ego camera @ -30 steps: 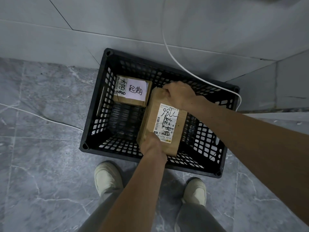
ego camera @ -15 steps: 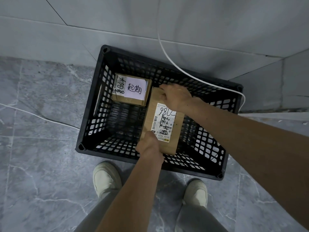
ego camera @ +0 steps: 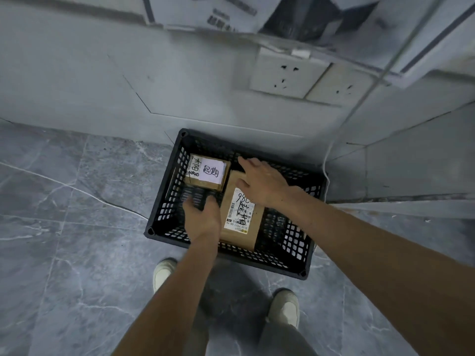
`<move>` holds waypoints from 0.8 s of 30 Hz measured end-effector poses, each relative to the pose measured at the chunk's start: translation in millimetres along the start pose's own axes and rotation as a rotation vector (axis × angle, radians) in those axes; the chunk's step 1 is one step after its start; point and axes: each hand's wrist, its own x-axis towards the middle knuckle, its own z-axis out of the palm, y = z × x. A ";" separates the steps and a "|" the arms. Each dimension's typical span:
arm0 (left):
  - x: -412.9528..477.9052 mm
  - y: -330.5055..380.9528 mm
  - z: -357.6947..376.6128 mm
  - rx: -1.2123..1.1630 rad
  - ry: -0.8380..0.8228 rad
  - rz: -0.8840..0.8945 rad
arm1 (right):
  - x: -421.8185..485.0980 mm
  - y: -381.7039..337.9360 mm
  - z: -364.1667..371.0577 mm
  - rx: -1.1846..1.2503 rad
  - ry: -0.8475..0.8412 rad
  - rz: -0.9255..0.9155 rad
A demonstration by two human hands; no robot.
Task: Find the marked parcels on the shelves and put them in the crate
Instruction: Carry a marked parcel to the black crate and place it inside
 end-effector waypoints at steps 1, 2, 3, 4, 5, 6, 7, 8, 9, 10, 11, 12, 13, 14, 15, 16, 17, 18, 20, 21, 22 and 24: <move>-9.5 8.7 -6.6 0.038 0.011 0.069 | -9.8 -5.4 -11.5 0.001 0.011 -0.009; -20.0 16.5 -13.9 0.090 0.020 0.151 | -19.6 -11.1 -22.9 0.006 0.028 -0.016; -30.5 23.9 -21.8 0.147 0.024 0.245 | -29.4 -17.4 -34.9 0.010 0.049 -0.024; -40.7 30.8 -30.1 0.208 0.021 0.341 | -38.9 -23.9 -47.2 0.011 0.074 -0.032; -49.4 37.0 -37.9 0.272 0.019 0.429 | -48.6 -30.2 -58.9 0.012 0.098 -0.039; -58.1 44.4 -46.3 0.333 0.023 0.500 | -58.4 -37.4 -71.2 0.010 0.119 -0.048; -64.3 50.6 -53.8 0.383 0.033 0.555 | -67.3 -43.8 -81.7 0.003 0.138 -0.061; -73.2 59.3 -62.4 0.414 0.044 0.596 | -77.3 -50.3 -93.7 -0.011 0.167 -0.078; -83.5 69.5 -71.4 0.428 0.055 0.628 | -88.7 -56.8 -106.9 -0.029 0.204 -0.099; -94.4 79.9 -80.3 0.443 0.069 0.654 | -100.5 -62.8 -119.3 -0.050 0.241 -0.119; -106.0 91.4 -89.0 0.462 0.088 0.683 | -112.8 -69.0 -132.9 -0.077 0.282 -0.137; -117.7 102.5 -97.4 0.481 0.108 0.711 | -124.3 -74.3 -145.1 -0.105 0.319 -0.154; -130.0 114.7 -106.1 0.490 0.130 0.743 | -136.2 -80.0 -157.4 -0.131 0.361 -0.171; -143.3 128.1 -115.0 0.494 0.151 0.777 | -148.8 -86.6 -171.3 -0.149 0.408 -0.190; -156.8 140.7 -123.5 0.498 0.174 0.807 | -161.6 -93.4 -183.7 -0.162 0.454 -0.211; -171.5 152.9 -132.3 0.507 0.199 0.836 | -174.9 -100.9 -197.3 -0.171 0.497 -0.235; -186.7 165.5 -141.2 0.524 0.228 0.869 | -188.0 -108.6 -211.1 -0.179 0.532 -0.257; -202.5 178.2 -150.7 0.548 0.260 0.899 | -201.0 -116.6 -224.7 -0.188 0.563 -0.279; -233.6 203.5 -172.1 0.599 0.339 0.957 | -226.7 -134.2 -252.3 -0.226 0.642 -0.319; -248.2 215.5 -183.5 0.626 0.386 0.982 | -238.9 -143.1 -266.0 -0.253 0.691 -0.331; -263.5 227.3 -195.7 0.647 0.435 1.006 | -250.9 -152.2 -280.2 -0.278 0.740 -0.339; -295.8 248.6 -223.0 0.666 0.528 1.051 | -277.7 -171.0 -310.7 -0.321 0.820 -0.358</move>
